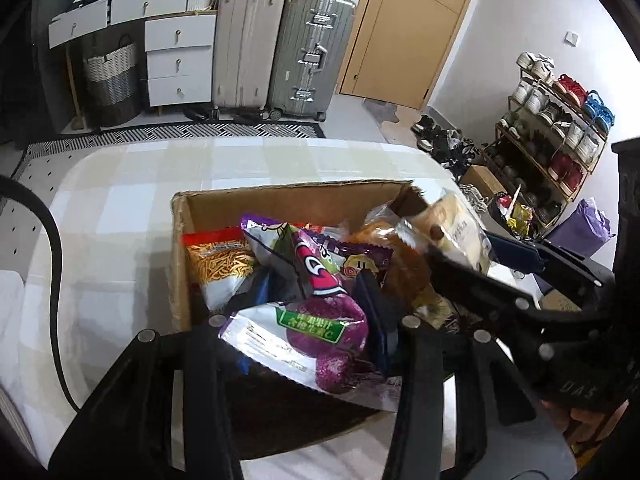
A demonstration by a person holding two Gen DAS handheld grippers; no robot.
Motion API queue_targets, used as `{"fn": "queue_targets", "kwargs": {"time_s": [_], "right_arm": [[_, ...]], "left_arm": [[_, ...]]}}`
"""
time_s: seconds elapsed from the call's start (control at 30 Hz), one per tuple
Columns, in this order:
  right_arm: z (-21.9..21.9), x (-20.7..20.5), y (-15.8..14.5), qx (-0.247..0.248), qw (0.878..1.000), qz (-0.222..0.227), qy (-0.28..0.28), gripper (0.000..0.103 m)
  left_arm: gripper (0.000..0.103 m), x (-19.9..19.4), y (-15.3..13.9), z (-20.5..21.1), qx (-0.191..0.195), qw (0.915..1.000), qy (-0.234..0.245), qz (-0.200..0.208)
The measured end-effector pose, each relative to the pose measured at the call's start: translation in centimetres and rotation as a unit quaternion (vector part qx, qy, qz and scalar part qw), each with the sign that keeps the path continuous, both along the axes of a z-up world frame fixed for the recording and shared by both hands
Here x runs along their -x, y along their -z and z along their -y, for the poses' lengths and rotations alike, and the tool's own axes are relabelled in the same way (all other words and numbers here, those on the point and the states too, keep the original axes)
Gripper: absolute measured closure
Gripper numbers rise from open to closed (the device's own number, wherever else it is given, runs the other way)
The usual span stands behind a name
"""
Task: Organize snacks
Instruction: 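Lower both held snacks into the box and open both tools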
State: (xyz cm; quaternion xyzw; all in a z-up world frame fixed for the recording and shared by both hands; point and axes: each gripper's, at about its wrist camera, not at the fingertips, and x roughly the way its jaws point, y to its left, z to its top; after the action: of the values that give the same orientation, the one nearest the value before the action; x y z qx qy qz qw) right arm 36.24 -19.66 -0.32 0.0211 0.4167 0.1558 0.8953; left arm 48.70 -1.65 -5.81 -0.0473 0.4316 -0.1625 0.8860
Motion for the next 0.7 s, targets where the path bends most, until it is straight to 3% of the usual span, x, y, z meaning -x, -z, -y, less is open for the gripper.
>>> {"fn": "queue_targets", "kwargs": {"time_s": [0.1,0.33,0.7], "right_arm": [[-0.7,0.2,0.6,0.019,1.000,-0.005,-0.013,0.042],[-2.4,0.2,2.0,0.062,0.997,-0.015,-0.044,0.042],[-2.9,0.6,2.4,0.081,0.995,0.004,-0.059,0.041]], "left_arm": [[0.062,-0.3,0.2,-0.5,-0.010,0.9999,-0.001,0.007],[0.061,-0.5,0.5,-1.4,0.015,0.9999,-0.001,0.008],[0.060,-0.4,-0.3,-2.3,0.056,0.9983,-0.011,-0.007]]}}
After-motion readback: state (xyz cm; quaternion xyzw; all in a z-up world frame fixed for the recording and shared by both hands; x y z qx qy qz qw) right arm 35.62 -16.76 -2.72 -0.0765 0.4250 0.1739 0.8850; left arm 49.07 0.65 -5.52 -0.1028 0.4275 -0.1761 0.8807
